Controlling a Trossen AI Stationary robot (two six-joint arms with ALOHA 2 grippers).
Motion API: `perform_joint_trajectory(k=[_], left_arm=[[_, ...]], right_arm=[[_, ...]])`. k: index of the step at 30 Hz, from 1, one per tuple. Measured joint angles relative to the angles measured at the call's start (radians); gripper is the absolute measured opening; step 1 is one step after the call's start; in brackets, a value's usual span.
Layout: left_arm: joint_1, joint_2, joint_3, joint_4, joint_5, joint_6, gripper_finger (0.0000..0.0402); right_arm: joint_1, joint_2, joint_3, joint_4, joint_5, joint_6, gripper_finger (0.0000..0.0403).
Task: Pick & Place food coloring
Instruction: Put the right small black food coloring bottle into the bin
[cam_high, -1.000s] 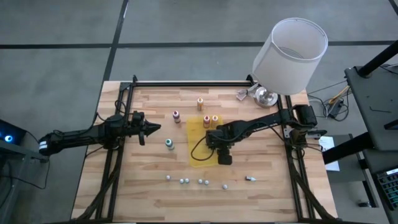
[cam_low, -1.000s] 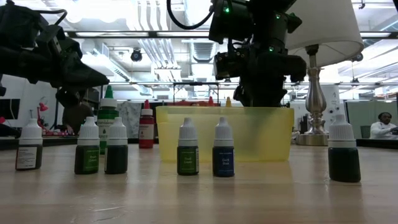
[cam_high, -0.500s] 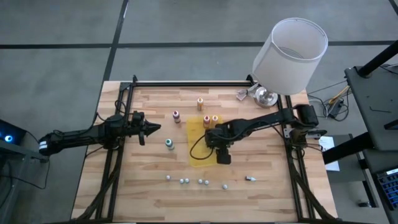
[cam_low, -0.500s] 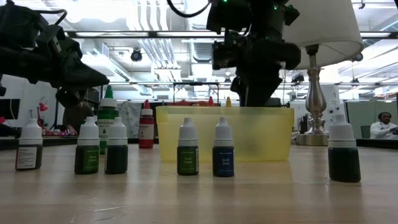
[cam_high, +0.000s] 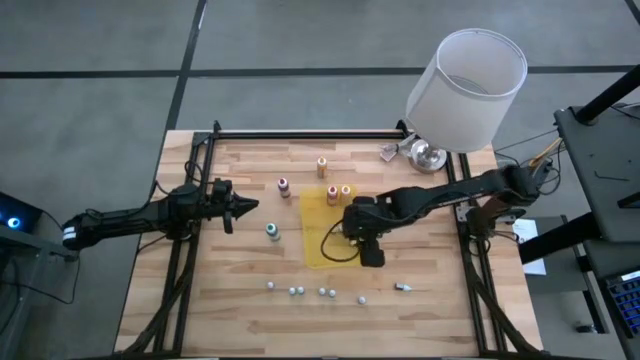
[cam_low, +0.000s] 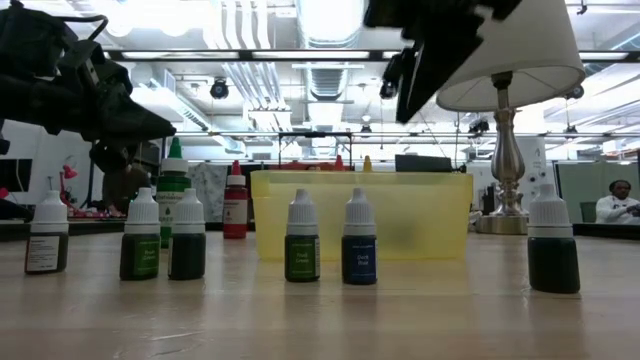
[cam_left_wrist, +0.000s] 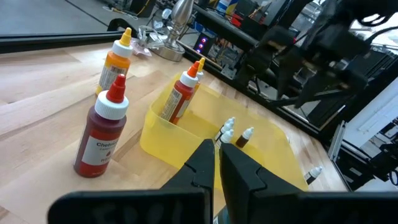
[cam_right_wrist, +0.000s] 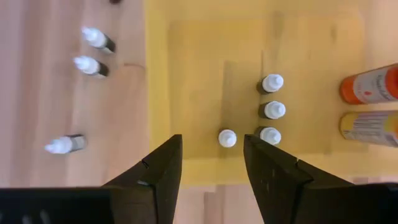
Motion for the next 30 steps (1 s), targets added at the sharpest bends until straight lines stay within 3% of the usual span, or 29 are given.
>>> perform_joint_trajectory(k=[17,30], left_arm=[[0.0,0.0,0.0,0.0,0.0,0.0,0.0],[0.0,0.0,0.0,0.0,0.0,0.0,0.0]], right_arm=[[0.187,-0.181,-0.015,-0.044,0.001,0.15,0.0164],[0.309,-0.299,-0.172,-0.032,0.003,0.307,0.0164]])
